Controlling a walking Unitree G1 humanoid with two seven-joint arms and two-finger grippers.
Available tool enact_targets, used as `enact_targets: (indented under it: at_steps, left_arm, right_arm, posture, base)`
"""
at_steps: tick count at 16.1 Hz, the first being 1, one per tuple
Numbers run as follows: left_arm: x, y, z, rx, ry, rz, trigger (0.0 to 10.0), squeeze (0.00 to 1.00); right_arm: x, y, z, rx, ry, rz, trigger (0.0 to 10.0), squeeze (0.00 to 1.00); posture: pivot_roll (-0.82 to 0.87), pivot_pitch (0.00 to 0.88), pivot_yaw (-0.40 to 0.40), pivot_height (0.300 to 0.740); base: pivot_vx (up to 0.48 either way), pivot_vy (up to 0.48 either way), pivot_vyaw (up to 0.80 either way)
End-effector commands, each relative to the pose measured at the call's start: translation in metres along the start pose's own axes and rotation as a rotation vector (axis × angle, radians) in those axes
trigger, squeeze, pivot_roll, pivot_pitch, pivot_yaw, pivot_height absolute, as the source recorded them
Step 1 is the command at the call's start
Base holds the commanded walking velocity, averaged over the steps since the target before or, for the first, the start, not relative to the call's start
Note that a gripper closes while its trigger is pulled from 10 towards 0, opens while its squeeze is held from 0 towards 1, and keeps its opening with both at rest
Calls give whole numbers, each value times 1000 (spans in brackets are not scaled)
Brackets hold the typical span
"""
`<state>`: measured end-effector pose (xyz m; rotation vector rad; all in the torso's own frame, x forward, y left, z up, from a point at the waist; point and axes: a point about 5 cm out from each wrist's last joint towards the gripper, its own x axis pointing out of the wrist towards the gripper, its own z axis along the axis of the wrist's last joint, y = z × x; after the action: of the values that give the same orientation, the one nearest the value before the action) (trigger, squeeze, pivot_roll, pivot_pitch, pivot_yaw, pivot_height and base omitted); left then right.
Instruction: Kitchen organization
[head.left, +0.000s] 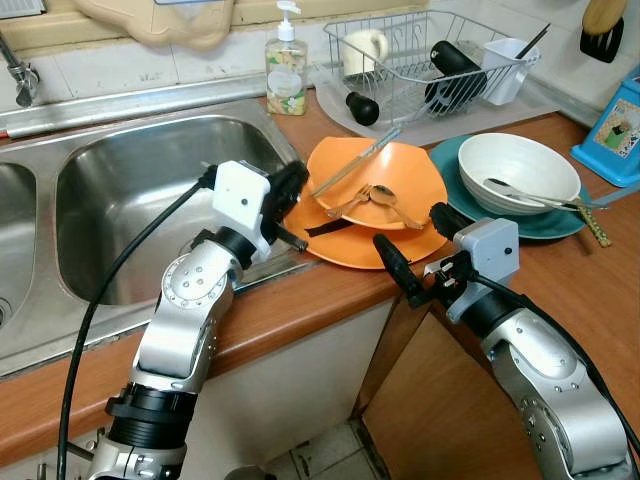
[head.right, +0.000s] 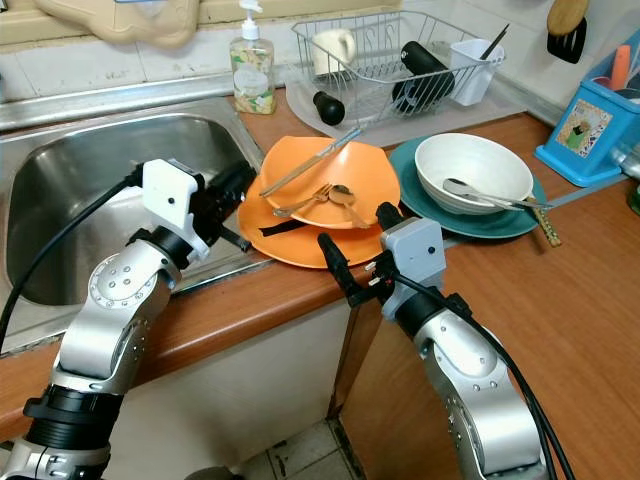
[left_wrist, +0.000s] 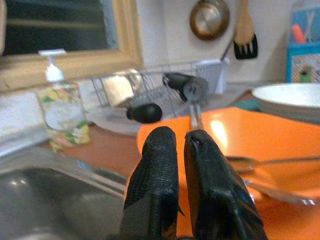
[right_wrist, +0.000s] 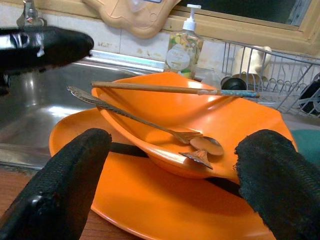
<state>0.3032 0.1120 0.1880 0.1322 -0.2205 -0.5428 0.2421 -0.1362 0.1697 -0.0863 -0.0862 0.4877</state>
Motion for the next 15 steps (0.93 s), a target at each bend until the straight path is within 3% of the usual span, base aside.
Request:
enact_targets:
  at_steps: [1, 9, 10, 11, 15]
  left_arm:
    - [1, -4, 3, -11, -3, -33, 10000, 1000]
    - [2, -6, -4, -39, 42, -29, 10000, 1000]
    - [3, -5, -4, -43, 44, -32, 10000, 698]
    - [5, -5, -5, -52, 47, -43, 10000, 0]
    - [7, -6, -8, -62, 62, -79, 10000, 0]
  right_arm:
    - [-1, -3, 2, -8, -6, -6, 10000, 0]
    - [-1, -3, 3, -10, -5, -4, 10000, 0]
    - [-1, -3, 3, -8, -5, 1, 10000, 0]
    - [-1, -3, 3, 4, -4, 14, 10000, 0]
    - [-3, 0, 3, 39, 1, 66, 10000, 0]
  posture:
    - [-41, 0, 0, 740]
    - [-49, 0, 1, 740]
    - [-48, 0, 1, 740]
    - [-48, 0, 1, 740]
    - [-51, 0, 8, 740]
  base:
    - [0, 0, 0]
    - [0, 0, 0]
    - [0, 0, 0]
    - [0, 0, 0]
    - [0, 0, 0]
